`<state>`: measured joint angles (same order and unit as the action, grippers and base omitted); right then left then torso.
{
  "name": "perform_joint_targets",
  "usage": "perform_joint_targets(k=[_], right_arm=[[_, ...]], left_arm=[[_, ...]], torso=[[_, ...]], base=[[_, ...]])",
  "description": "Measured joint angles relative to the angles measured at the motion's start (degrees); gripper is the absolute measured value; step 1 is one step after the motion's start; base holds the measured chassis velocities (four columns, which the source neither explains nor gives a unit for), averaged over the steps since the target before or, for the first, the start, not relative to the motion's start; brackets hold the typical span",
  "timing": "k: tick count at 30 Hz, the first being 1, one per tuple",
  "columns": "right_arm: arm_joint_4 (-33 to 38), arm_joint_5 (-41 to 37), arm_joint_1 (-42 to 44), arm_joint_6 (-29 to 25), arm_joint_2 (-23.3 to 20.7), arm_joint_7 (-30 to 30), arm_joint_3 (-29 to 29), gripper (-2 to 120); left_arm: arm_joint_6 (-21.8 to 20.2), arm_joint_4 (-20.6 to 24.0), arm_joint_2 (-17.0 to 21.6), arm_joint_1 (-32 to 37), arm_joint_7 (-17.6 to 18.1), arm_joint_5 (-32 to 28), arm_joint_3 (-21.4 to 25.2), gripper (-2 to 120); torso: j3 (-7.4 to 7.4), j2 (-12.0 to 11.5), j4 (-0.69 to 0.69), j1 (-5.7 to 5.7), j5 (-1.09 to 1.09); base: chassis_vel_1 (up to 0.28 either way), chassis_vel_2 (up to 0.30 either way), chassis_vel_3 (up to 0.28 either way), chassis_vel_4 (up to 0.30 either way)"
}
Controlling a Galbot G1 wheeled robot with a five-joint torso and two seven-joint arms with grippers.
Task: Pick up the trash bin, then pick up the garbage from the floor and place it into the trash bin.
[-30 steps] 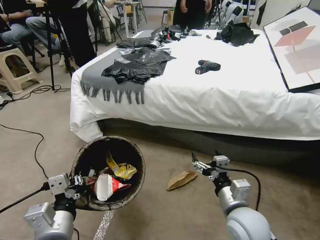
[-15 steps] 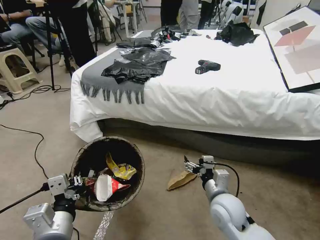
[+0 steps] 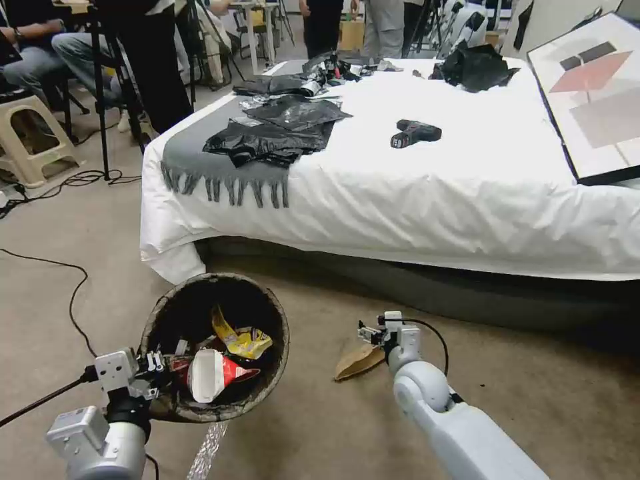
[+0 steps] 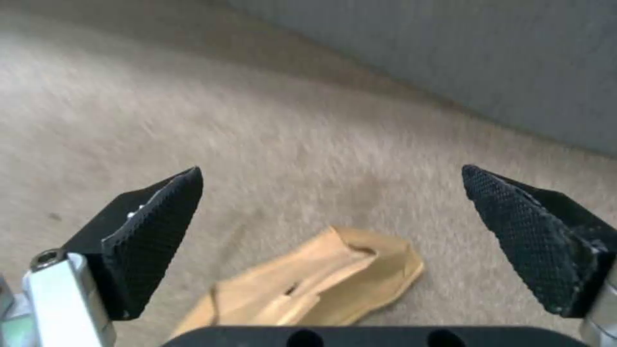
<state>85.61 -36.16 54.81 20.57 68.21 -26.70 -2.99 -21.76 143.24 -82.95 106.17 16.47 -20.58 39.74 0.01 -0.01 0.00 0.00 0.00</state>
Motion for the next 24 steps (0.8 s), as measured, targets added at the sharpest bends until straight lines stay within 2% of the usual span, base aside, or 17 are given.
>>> perform_joint_targets(k=[8,24], right_arm=[[-8.53,0.20,-1.48,-0.97,3.86,0.79,0.03,100],[-15.46,-0.28,-2.25,-2.84,10.50,-0.62,1.27,100]], left_arm=[[0.11,0.00,-0.22,-0.15,0.05,-0.04,-0.02,3],[0.17,0.00,-0.18,-0.41,0.07,-0.05,-0.20,3]], torso=[[0.00,0.00,0.00,0.00,-0.01],[-0.01,0.00,-0.01,0.00,-0.02]], base=[[0.000,0.000,0.000,0.000],[0.000,0.000,0.000,0.000]])
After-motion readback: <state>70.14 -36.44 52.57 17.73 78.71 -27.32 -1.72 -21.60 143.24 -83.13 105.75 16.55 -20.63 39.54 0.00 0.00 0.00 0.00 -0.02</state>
